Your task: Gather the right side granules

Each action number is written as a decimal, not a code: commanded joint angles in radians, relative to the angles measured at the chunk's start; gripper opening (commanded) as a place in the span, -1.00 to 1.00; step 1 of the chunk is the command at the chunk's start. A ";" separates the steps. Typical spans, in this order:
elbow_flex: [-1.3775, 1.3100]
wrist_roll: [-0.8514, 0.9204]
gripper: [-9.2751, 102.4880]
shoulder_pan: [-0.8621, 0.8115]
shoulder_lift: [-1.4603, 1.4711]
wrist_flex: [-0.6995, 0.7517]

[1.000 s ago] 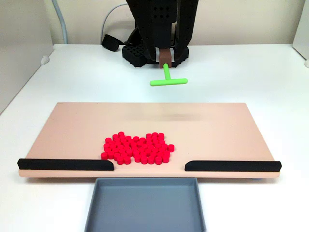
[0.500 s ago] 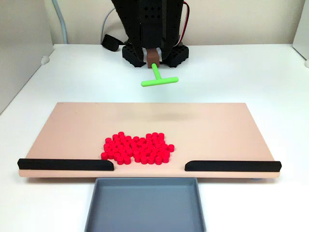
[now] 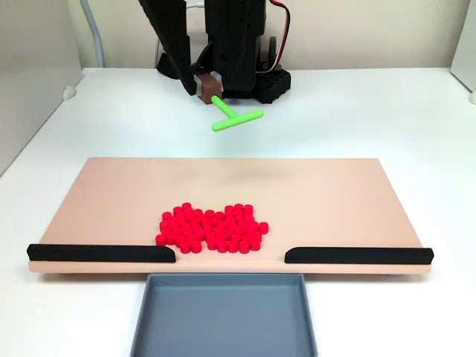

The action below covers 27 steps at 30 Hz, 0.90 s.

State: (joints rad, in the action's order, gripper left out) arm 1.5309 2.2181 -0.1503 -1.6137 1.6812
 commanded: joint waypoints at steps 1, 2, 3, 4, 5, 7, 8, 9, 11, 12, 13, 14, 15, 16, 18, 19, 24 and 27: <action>-0.031 0.117 -0.84 -0.026 -0.011 -0.003; -0.031 0.156 -0.84 -0.034 -0.012 -0.003; -0.031 0.202 -0.84 -0.043 -0.015 -0.003; -0.031 0.253 -0.84 -0.051 -0.018 -0.003; -0.031 0.305 -0.84 -0.063 -0.023 -0.003; -0.031 0.422 -0.84 -0.094 -0.029 -0.003; -0.031 0.485 -0.84 -0.114 -0.029 -0.003; -0.031 0.540 -0.84 -0.132 -0.029 -0.003; -0.031 0.657 -0.84 -0.170 -0.023 -0.003; -0.031 0.710 -0.84 -0.190 -0.017 -0.003; -0.031 0.764 -0.84 -0.209 -0.011 -0.003; -0.031 0.811 -0.84 -0.225 -0.005 -0.011; -0.031 0.851 -0.84 -0.238 0.000 -0.017; -0.031 0.894 -0.84 -0.249 0.006 -0.026; -0.031 0.968 -0.84 -0.264 0.021 -0.044; -0.031 1.015 -0.84 -0.273 0.029 -0.054; -0.083 1.203 -0.84 -0.305 0.109 -0.084; -0.137 1.279 -0.84 -0.322 0.169 -0.083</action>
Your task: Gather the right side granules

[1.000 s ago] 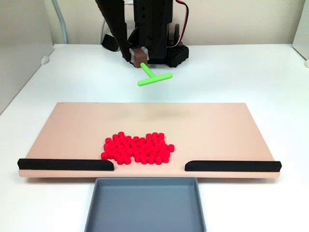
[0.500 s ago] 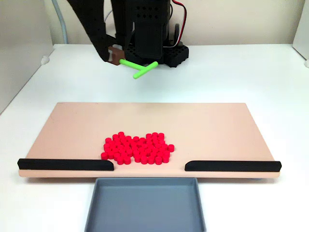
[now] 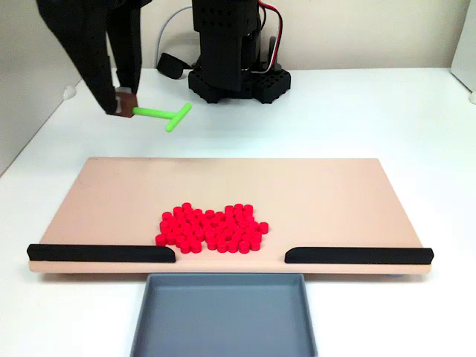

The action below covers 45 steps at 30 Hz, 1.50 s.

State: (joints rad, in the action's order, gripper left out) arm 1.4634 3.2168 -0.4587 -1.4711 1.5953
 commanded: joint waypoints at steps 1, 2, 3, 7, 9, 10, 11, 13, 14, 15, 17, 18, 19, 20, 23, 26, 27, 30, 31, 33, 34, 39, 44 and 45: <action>-0.087 0.307 -0.84 -0.018 0.044 0.003; -0.107 0.328 -0.84 -0.023 0.064 0.006; -0.130 0.354 -0.84 -0.028 0.081 0.012; -0.195 0.437 -0.84 -0.037 0.138 0.014; -0.230 0.480 -0.84 -0.038 0.166 0.015; -0.249 0.502 -0.84 -0.040 0.179 0.015; -0.265 0.520 -0.84 -0.040 0.193 0.015; -0.298 0.558 -0.84 -0.038 0.221 0.015; -0.313 0.575 -0.84 -0.035 0.236 0.015; -0.331 0.598 -0.84 -0.034 0.253 0.015; -0.364 0.634 -0.84 -0.031 0.285 0.015; -0.382 0.644 -0.84 -0.028 0.299 0.015; -0.394 0.658 -0.84 -0.025 0.313 0.014; -0.405 0.672 -0.84 -0.020 0.325 0.012; -0.423 0.692 -0.84 -0.009 0.357 0.003; -0.436 0.701 -0.84 0.005 0.377 0.003; -0.443 0.709 -0.84 0.008 0.383 0.003; -0.446 0.724 -0.84 0.017 0.396 0.003; -0.446 0.730 -0.84 0.020 0.397 0.003; -0.446 0.741 -0.84 0.023 0.400 0.003; -0.446 0.747 -0.84 0.023 0.402 0.003; -0.460 0.775 -0.84 0.021 0.413 0.002; -0.495 0.782 -0.84 0.018 0.446 0.002; -0.502 0.782 -0.84 0.018 0.454 0.002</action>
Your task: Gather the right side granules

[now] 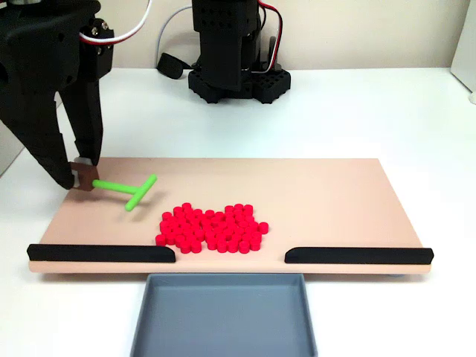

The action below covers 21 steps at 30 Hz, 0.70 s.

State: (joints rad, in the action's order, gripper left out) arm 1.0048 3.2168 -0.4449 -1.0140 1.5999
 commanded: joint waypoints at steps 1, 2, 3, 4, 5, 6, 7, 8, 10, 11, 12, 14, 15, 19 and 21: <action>-0.048 0.782 -0.84 0.005 0.003 -0.003; -0.049 0.781 -0.84 0.005 0.008 -0.003; -0.054 0.779 -0.84 0.005 0.015 -0.003; -0.061 0.779 -0.84 0.005 0.023 -0.003; -0.066 0.776 -0.84 0.008 0.031 -0.003; -0.072 0.773 -0.84 0.009 0.038 -0.003; -0.080 0.773 -0.84 0.009 0.046 -0.003; -0.086 0.773 -0.84 0.011 0.052 -0.003; -0.097 0.772 -0.84 0.011 0.063 -0.003; -0.100 0.772 -0.84 0.011 0.067 -0.003; -0.100 0.770 -0.84 0.012 0.071 -0.003; -0.107 0.765 -0.84 0.015 0.077 -0.003; -0.110 0.764 -0.84 0.017 0.081 -0.003; -0.121 0.758 -0.84 0.021 0.092 -0.003; -0.121 0.753 -0.84 0.025 0.094 -0.003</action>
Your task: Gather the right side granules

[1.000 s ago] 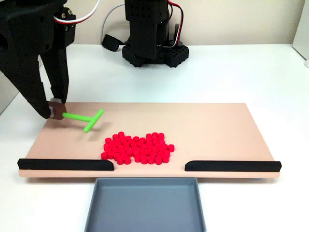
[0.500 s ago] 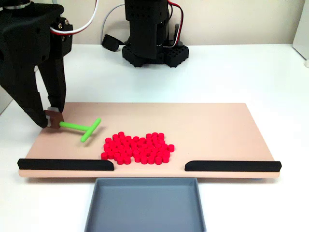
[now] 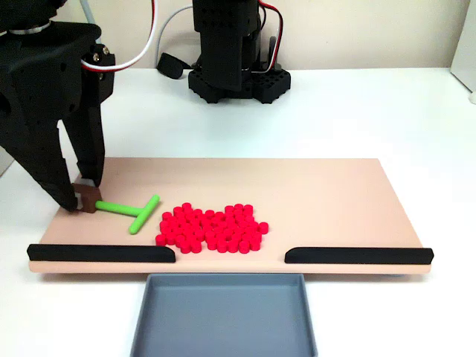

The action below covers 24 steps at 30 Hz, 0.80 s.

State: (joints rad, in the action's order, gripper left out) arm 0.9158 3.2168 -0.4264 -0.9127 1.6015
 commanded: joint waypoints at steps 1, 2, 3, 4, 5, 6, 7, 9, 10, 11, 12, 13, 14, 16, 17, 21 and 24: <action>-0.032 0.749 -0.84 0.008 -0.006 -0.005; -0.037 0.747 -0.84 0.009 -0.002 -0.005; -0.041 0.747 -0.84 0.011 0.003 -0.005; -0.041 0.744 -0.84 0.012 0.005 -0.005; -0.043 0.744 -0.84 0.014 0.006 -0.005; -0.043 0.741 -0.84 0.015 0.008 -0.005; -0.043 0.738 -0.84 0.018 0.008 -0.005; -0.043 0.733 -0.84 0.021 0.008 -0.005; -0.043 0.730 -0.84 0.023 0.008 -0.005; -0.043 0.727 -0.84 0.026 0.006 -0.005; -0.043 0.724 -0.84 0.028 0.006 -0.005; -0.043 0.723 -0.84 0.029 0.006 -0.005; -0.043 0.721 -0.84 0.029 0.006 -0.005; -0.043 0.719 -0.84 0.031 0.006 -0.005; -0.043 0.719 -0.84 0.031 0.006 -0.005; -0.043 0.713 -0.84 0.035 0.006 -0.005; -0.043 0.709 -0.84 0.040 0.006 -0.005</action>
State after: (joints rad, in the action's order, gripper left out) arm 0.9004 3.2168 -0.3958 -0.8989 1.5923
